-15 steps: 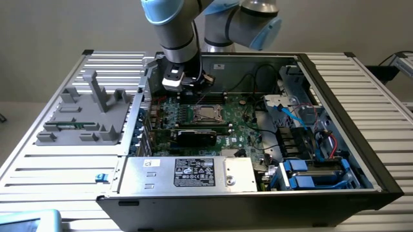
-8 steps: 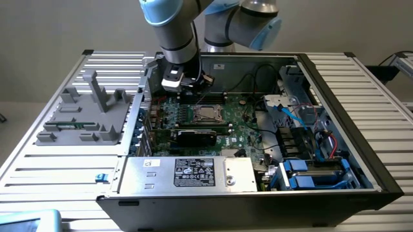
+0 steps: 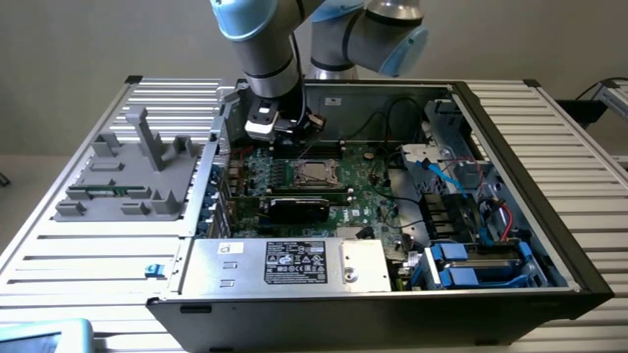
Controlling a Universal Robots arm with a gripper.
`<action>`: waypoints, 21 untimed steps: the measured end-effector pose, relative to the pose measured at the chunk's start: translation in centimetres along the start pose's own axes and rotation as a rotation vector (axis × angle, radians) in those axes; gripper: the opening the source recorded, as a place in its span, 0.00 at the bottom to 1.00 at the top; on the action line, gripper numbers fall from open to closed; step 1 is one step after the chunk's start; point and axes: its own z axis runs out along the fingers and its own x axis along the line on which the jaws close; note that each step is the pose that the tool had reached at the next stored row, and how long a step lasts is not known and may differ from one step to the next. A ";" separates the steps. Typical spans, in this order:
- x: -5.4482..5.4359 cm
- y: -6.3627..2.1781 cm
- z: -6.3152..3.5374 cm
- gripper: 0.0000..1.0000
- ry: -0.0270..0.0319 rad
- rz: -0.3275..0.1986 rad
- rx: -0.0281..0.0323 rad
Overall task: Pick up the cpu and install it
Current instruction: 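Install the first cpu locking lever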
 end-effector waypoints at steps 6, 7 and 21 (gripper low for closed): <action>0.0 0.10 0.27 0.11 0.0025 0.007 -0.0008; 0.0 0.11 0.30 0.11 0.0027 0.008 -0.0009; 0.2 0.18 0.93 0.11 0.0075 0.022 -0.0023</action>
